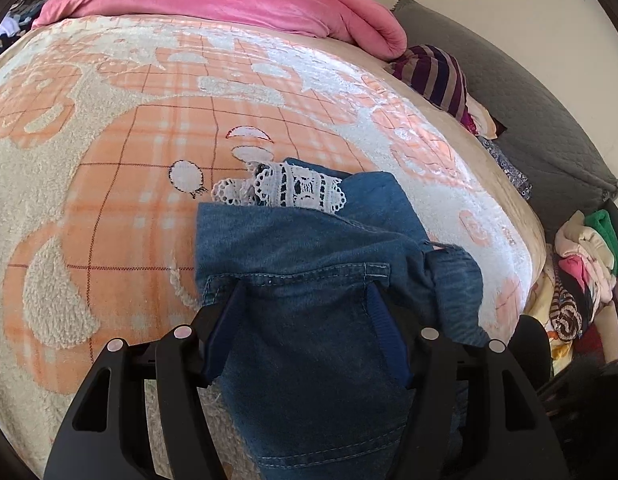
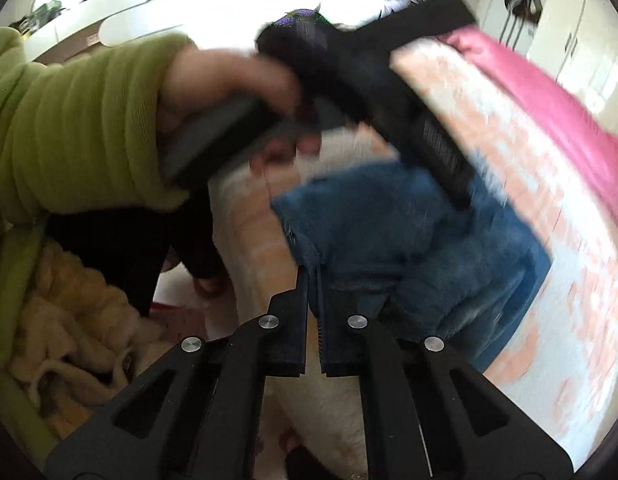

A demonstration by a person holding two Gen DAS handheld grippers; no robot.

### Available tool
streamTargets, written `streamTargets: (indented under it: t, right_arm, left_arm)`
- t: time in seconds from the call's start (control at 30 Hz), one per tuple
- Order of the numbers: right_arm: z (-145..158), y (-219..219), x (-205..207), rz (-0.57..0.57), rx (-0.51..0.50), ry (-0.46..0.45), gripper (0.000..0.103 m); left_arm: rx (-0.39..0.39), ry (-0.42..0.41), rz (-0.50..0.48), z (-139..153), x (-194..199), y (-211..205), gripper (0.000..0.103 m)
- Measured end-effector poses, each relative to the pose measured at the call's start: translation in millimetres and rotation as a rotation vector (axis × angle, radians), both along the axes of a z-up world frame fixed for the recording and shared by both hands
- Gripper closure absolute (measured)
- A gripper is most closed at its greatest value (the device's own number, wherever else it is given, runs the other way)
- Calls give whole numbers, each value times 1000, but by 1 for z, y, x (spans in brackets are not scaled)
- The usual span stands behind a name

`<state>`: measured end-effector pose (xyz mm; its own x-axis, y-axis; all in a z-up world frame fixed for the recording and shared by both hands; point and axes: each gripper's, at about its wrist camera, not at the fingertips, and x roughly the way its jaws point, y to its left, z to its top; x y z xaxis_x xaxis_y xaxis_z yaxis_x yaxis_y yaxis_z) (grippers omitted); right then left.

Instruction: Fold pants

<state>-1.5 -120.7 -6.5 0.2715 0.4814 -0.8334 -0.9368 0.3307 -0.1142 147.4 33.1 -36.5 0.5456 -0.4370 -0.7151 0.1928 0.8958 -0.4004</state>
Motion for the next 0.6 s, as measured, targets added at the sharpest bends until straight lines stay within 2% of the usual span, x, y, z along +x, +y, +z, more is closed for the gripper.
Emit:
streamTargets:
  t: [0.17, 0.3, 0.5, 0.6]
  right_arm:
    - [-5, -4, 3, -44, 54, 47, 100]
    - [15, -14, -3, -42, 110, 61, 92]
    - [50, -15, -7, -29, 237, 70, 91]
    - [53, -7, -2, -40, 239, 51, 85]
  left_arm:
    - [1, -8, 9, 2, -4, 1, 41]
    - [13, -26, 17, 7, -9, 0, 41]
    - [39, -35, 14, 9, -13, -3, 41]
    - [38, -36, 20, 9, -15, -2, 41]
